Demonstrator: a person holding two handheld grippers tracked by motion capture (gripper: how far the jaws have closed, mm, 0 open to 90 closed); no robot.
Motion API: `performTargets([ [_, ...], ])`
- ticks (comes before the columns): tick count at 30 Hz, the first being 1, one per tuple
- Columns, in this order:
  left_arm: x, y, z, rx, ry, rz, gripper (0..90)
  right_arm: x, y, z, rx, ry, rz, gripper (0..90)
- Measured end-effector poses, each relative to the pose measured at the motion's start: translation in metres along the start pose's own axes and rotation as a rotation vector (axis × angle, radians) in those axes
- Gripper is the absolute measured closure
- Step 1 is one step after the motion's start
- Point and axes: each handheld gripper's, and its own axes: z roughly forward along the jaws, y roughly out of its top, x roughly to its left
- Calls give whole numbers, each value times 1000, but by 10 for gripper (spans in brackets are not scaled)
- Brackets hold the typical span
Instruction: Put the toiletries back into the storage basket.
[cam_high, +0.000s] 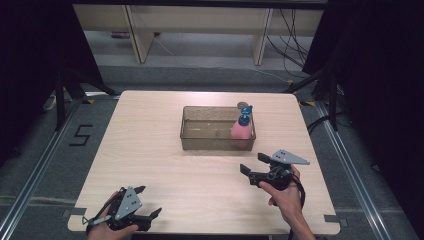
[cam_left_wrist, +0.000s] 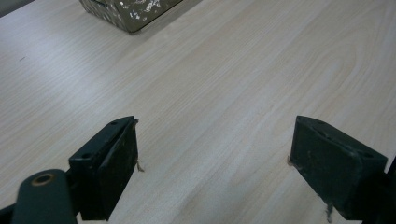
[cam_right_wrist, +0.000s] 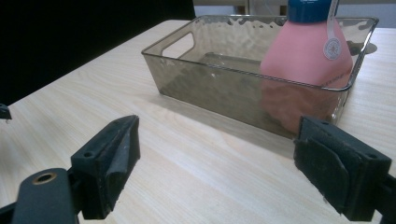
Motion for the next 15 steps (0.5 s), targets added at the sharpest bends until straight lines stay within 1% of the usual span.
performTargets([
  [1, 1, 0, 0, 10, 6, 10, 147, 0, 0, -1, 0, 7, -8, 157],
  [2, 1, 0, 0, 10, 6, 13, 147, 2, -1, -2, 6, 13, 19, 157],
  [3, 1, 0, 0, 8, 4, 8, 148, 1, -1, -3, 6, 12, -2, 157],
  [4, 0, 0, 0, 5, -3, 6, 148, 1, -2, -4, -3, 8, -4, 157],
  [5, 0, 0, -1, 3, 12, 3, 148, 3, -4, -4, -3, 18, 24, 157],
  [6, 2, 1, -1, 3, 12, 14, 147, 1, -4, -6, 4, 14, -1, 157],
  [7, 2, 1, -1, 8, 8, 18, 147, 2, -6, -7, 6, 10, 18, 157],
  [8, 2, 1, -1, 8, 9, 16, 147, 0, -6, -7, 7, 10, 3, 157],
  [9, 2, 1, -1, 11, 9, 18, 148, 3, -8, -8, 6, 9, 33, 157],
  [10, 1, 1, -1, 4, 9, 8, 147, 0, -8, -8, 2, -2, -4, 157],
  [11, 1, 1, -1, 3, 9, 8, 148, 0, -8, -9, 8, 10, 2, 157],
  [12, 1, 1, -1, 2, 4, 11, 148, 1, -9, -12, 20, -7, 20, 157],
  [13, 0, 1, -1, -2, 12, 9, 147, 3, -10, -12, 11, 9, 45, 157],
  [14, 1, 1, -1, 5, 9, 7, 148, 1, -10, -11, 2, 7, 9, 157],
  [15, 1, 0, -1, 0, 14, 7, 147, 1, -11, -12, 5, 7, 7, 156],
])
